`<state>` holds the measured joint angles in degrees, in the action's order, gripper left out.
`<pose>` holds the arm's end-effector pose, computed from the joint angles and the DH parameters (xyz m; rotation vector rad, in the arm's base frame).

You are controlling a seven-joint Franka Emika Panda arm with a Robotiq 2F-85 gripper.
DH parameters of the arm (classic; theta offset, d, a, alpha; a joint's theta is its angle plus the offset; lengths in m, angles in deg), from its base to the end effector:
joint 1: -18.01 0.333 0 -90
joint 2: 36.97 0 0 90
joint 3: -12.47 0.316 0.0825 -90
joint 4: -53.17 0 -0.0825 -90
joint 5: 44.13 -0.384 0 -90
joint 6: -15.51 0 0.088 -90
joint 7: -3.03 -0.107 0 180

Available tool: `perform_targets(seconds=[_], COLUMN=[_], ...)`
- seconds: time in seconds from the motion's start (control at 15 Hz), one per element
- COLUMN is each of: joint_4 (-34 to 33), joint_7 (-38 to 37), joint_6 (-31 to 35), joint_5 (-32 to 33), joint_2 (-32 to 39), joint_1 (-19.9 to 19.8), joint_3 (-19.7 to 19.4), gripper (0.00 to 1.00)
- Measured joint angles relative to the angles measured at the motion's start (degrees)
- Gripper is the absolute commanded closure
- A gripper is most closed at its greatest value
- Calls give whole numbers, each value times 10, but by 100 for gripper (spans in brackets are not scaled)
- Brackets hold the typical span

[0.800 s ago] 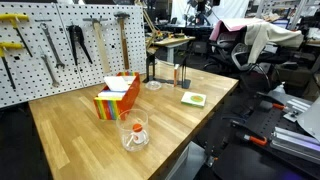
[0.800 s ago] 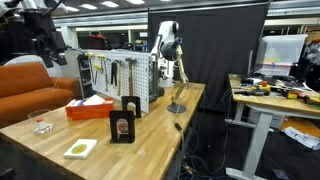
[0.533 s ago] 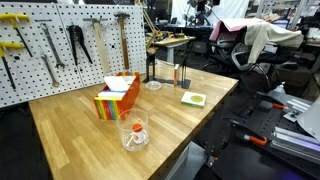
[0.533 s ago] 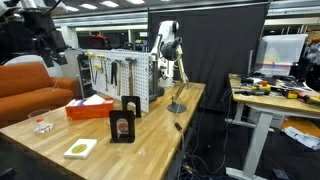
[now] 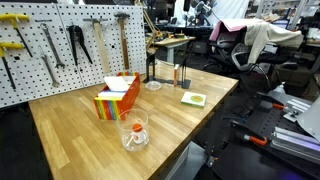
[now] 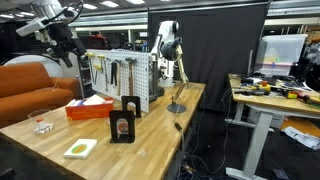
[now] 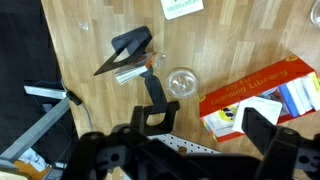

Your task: Move the colourless lid forward

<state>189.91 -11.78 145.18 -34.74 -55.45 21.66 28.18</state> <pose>0.4381 0.1541 0.4572 2.9511 0.2473 0.3567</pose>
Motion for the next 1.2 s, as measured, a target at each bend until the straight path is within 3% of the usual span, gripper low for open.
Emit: perform_targets(seconds=[0.27,0.87,1.2], joint_4=[-67,-64,-114], joint_7=[-2,-4,-23], joint_6=[29,34,77], joint_5=[21,20,26], joint_2=[122,108,184], joint_1=[1,18,29], joint_3=[-6,-10,-11], gripper=[0,0,0])
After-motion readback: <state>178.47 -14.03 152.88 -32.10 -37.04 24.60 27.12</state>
